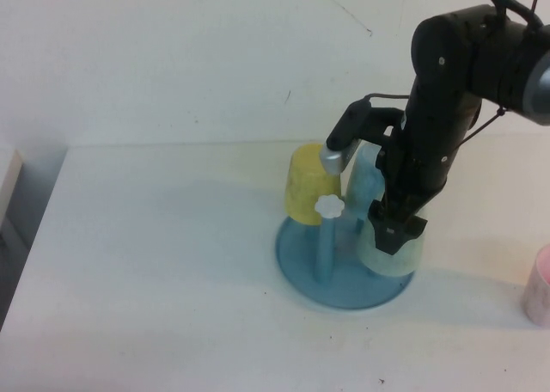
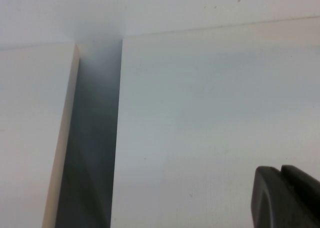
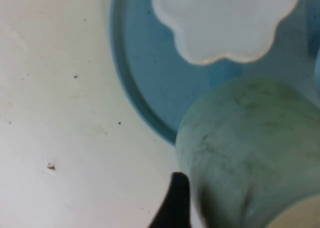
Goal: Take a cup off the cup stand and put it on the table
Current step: Pick up the cup from the rack, then hand over the cup
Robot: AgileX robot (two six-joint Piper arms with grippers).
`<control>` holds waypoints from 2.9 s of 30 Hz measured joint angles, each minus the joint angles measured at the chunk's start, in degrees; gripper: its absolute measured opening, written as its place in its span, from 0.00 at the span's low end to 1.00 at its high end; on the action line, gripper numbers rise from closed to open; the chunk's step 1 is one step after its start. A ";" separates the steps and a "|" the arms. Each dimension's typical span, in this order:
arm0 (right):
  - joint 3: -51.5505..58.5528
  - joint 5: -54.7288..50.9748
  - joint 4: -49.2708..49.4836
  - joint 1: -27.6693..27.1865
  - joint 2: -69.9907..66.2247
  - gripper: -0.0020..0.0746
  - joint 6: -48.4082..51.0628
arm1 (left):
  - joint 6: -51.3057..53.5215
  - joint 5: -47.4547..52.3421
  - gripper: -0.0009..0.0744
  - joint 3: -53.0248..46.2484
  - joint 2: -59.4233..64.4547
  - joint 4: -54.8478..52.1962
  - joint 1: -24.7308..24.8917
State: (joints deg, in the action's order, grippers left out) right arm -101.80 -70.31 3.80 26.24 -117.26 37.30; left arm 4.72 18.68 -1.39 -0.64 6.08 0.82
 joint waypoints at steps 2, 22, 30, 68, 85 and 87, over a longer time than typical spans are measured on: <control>0.00 0.00 0.05 0.00 0.00 0.84 -0.23 | 0.00 0.00 0.01 0.00 0.00 0.00 0.00; 3.62 -0.33 1.21 0.00 22.34 0.79 -5.34 | 0.00 0.00 0.01 0.00 0.00 0.00 0.00; 26.04 2.39 11.71 -2.49 33.89 0.79 -4.35 | 0.00 0.00 0.01 0.00 0.00 0.00 0.00; 60.36 3.88 91.97 -30.11 36.36 0.79 0.02 | 0.00 0.00 0.01 0.00 0.00 0.06 0.00; 60.28 3.88 89.49 -30.11 36.36 0.79 1.11 | -20.67 -8.51 0.01 -0.22 0.00 48.85 0.00; 60.28 3.88 89.38 -30.11 36.36 0.79 1.86 | -20.67 -9.11 0.01 -0.22 0.00 50.08 0.00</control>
State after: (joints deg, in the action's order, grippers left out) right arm -41.52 -66.43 93.17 -3.87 -80.90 39.15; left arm -15.95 9.57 -1.61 -0.64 56.16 0.82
